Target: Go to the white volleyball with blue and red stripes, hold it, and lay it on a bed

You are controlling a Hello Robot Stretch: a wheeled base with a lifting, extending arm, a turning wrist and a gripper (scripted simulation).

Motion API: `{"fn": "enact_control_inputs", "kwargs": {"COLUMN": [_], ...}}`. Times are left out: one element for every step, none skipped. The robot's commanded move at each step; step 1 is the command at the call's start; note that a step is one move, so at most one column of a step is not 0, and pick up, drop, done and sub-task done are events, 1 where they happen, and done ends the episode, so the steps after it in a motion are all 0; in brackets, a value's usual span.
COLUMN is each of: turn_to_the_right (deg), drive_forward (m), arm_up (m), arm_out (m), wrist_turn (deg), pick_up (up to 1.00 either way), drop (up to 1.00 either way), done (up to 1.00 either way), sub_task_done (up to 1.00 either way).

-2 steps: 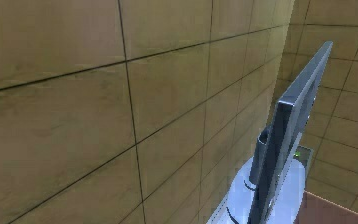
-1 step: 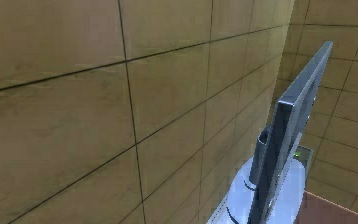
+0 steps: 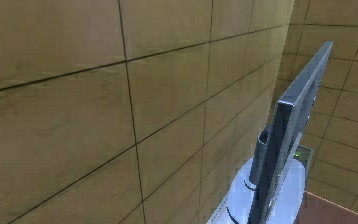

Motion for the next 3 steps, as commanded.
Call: {"fn": "enact_control_inputs", "kwargs": {"turn_to_the_right": [0.0, 0.0, 0.0], "drive_forward": [0.00, 0.00, 0.00], "arm_up": [0.00, 0.00, -0.30], "arm_out": [0.00, 0.00, 0.00], "wrist_turn": [45.0, 18.0, 0.0], "pick_up": [0.00, 0.00, 0.00], "drop": [0.00, 0.00, 0.00], "done": [0.00, 0.00, 0.00], "sub_task_done": [0.00, 0.00, 0.00]}}
